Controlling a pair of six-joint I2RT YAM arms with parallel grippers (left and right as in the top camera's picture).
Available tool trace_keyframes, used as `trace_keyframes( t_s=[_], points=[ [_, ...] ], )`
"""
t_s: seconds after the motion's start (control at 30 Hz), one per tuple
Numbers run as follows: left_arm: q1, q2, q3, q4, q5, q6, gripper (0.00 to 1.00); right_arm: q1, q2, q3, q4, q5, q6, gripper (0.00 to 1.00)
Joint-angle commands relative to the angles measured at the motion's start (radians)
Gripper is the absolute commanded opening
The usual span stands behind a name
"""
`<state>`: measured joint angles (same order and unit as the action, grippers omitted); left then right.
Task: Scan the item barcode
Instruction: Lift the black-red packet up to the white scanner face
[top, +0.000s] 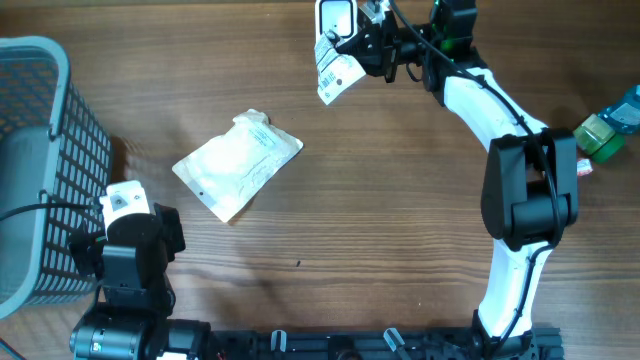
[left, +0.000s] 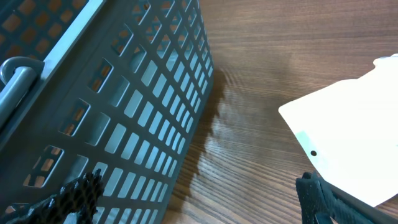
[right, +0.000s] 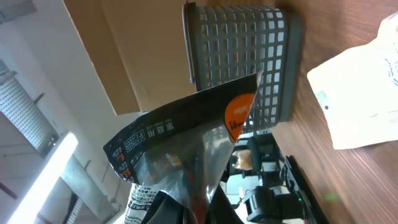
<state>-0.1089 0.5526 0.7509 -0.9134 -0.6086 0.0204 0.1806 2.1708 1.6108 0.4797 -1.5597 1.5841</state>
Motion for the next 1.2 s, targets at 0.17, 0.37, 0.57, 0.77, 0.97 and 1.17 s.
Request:
trace_keyframes(
  t_s=[0.17,0.37,0.57,0.77,0.97,1.17],
  points=[
    [0.007,-0.003,0.003,0.003,-0.01,0.0,1.0,-0.001,-0.029,0.016,0.023,-0.061,0.013,0.04],
    [0.007,-0.003,0.003,0.003,-0.01,0.001,1.0,-0.001,-0.029,0.016,0.029,-0.061,0.014,0.05],
    [0.007,-0.003,0.003,0.003,-0.01,0.001,1.0,-0.001,-0.029,0.016,0.029,-0.061,0.016,0.05],
    [0.007,-0.003,0.003,0.003,-0.01,0.001,1.0,-0.001,-0.029,0.016,0.034,-0.061,0.021,0.05],
    [0.007,-0.003,0.003,0.003,-0.01,0.001,1.0,-0.001,-0.029,0.016,0.234,-0.061,0.034,0.05],
    [0.007,-0.003,0.003,0.003,-0.01,0.001,1.0,0.011,-0.029,0.016,0.689,0.043,0.488,0.05]
  ],
)
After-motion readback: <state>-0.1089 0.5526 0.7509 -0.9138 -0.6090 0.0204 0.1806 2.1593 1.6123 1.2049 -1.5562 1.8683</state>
